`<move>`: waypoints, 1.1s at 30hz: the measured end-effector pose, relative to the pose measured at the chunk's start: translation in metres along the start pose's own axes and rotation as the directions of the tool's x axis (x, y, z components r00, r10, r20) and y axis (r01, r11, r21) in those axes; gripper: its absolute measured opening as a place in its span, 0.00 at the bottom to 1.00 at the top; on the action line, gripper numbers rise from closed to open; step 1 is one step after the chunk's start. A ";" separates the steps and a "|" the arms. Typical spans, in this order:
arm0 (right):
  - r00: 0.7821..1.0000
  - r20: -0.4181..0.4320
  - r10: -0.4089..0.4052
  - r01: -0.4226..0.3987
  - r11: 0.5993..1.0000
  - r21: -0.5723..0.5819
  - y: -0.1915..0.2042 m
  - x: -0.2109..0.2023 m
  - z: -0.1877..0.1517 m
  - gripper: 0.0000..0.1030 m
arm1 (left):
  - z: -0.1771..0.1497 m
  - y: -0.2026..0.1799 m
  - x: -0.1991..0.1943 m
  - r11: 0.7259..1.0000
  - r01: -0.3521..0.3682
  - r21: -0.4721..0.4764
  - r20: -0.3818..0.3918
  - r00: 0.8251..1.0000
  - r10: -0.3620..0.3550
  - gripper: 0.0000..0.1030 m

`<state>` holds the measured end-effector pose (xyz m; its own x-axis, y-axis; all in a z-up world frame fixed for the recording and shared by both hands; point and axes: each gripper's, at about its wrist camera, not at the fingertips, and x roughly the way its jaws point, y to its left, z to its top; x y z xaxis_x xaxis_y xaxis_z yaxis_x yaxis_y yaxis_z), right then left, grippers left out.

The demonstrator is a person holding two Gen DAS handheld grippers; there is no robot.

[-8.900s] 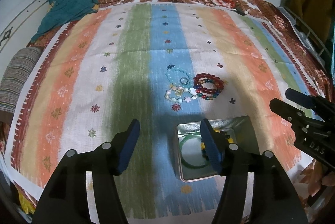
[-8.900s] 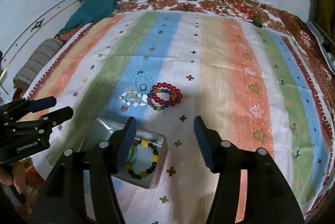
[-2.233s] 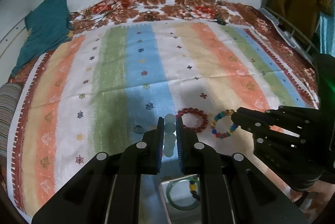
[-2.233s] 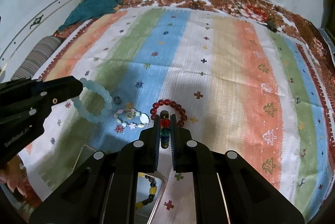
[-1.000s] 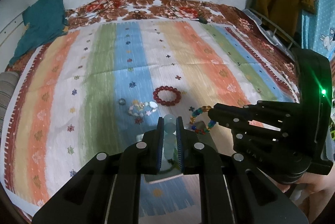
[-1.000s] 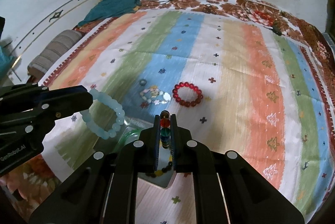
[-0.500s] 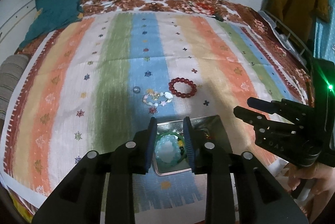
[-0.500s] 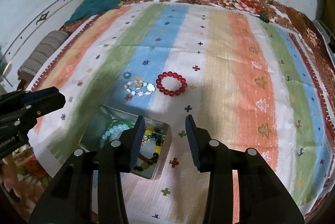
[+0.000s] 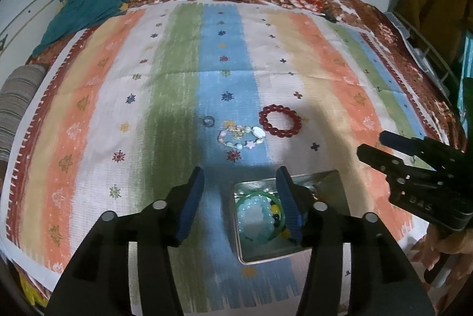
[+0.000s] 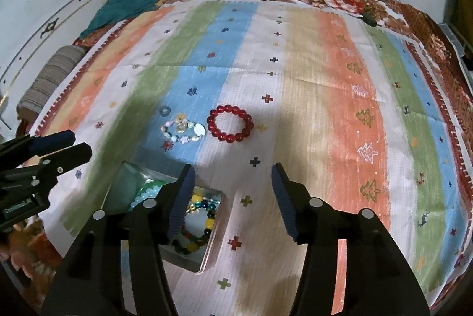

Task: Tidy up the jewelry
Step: 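Move both open grippers toward the red bead bracelet and pastel bracelet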

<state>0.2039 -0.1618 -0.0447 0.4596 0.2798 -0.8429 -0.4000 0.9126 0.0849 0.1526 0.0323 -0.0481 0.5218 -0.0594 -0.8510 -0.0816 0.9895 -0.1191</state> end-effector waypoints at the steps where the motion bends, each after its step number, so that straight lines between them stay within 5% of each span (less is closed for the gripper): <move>1: 1.000 0.000 -0.002 0.002 1.000 0.003 -0.001 0.001 0.002 0.58 | 0.001 0.001 0.002 1.000 -0.004 -0.002 -0.004 1.000 0.004 0.52; 18: 1.000 -0.006 -0.029 0.030 0.998 0.048 -0.010 0.021 0.021 0.72 | 0.019 0.019 0.034 0.998 -0.063 -0.023 -0.063 0.996 0.062 0.72; 33: 0.998 -0.052 -0.045 0.047 0.998 0.035 -0.013 0.046 0.031 0.72 | 0.030 0.026 0.062 0.996 -0.085 -0.021 -0.116 0.990 0.082 0.73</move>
<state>0.2547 -0.1516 -0.0687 0.4356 0.2225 -0.8722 -0.3498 0.9347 0.0637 0.2080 0.0580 -0.0883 0.4117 0.0067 -0.9113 -0.1432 0.9880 -0.0574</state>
